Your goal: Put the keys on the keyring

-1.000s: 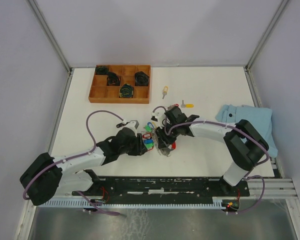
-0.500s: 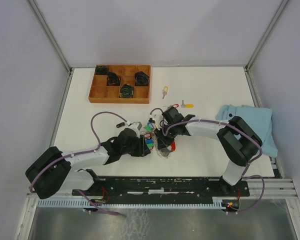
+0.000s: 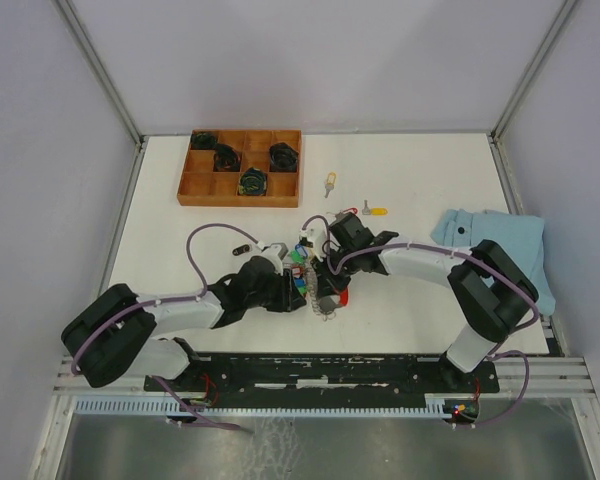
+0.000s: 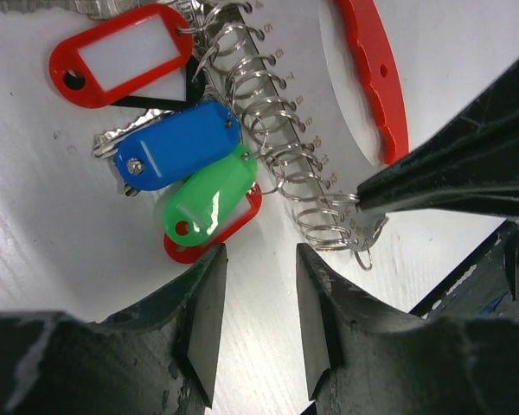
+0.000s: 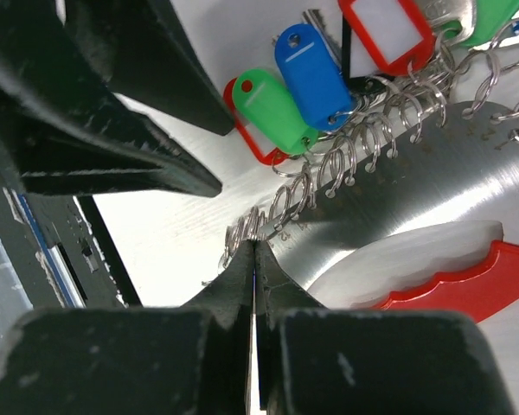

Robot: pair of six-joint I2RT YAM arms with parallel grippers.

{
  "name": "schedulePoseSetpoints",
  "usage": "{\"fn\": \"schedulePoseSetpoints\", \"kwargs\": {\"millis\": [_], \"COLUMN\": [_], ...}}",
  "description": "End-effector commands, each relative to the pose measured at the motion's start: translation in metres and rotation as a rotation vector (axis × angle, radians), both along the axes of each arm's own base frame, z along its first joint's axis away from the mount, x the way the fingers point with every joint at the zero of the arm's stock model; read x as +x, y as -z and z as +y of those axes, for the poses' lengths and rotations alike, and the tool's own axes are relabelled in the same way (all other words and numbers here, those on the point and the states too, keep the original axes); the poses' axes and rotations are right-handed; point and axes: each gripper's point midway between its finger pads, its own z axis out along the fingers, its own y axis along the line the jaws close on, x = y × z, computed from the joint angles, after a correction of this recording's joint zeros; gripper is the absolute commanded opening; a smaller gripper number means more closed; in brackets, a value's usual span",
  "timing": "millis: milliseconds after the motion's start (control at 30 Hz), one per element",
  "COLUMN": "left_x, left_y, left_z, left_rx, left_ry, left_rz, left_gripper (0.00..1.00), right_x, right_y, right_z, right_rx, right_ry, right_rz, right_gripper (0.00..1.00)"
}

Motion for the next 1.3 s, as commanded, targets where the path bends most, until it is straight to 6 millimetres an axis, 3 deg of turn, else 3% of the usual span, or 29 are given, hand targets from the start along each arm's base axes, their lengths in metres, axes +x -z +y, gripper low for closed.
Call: {"fn": "schedulePoseSetpoints", "kwargs": {"millis": [0,200,400,667,967,1267], "left_x": [0.010,0.012,0.011,0.009,0.010,0.014], "left_y": [-0.010,-0.008,-0.004,-0.005,-0.005,0.009], "left_z": [-0.011,-0.014,-0.010,-0.009,-0.024,-0.032], "left_rx": [-0.066,-0.072,-0.063,-0.068,-0.107,-0.099], "left_ry": [-0.023,-0.018,-0.029,-0.023,0.033,0.055], "left_rz": [-0.014,-0.009,-0.001,-0.006,-0.010,0.007], "left_gripper": [0.44,0.43,0.42,0.42,0.41,0.32], "right_x": [-0.005,-0.009,-0.017,-0.014,-0.013,-0.007], "right_y": [-0.019,-0.007,-0.002,-0.006,-0.027,-0.035], "right_z": [0.009,0.002,0.002,-0.004,-0.012,-0.026], "right_rx": [0.100,0.065,0.030,-0.032,-0.008,0.008], "right_ry": [-0.056,-0.059,-0.078,-0.057,0.006,0.107], "right_rz": [-0.054,-0.067,-0.077,-0.116,-0.174,-0.252], "right_gripper": [0.01,0.07,0.21,0.24,0.39,0.42]}}
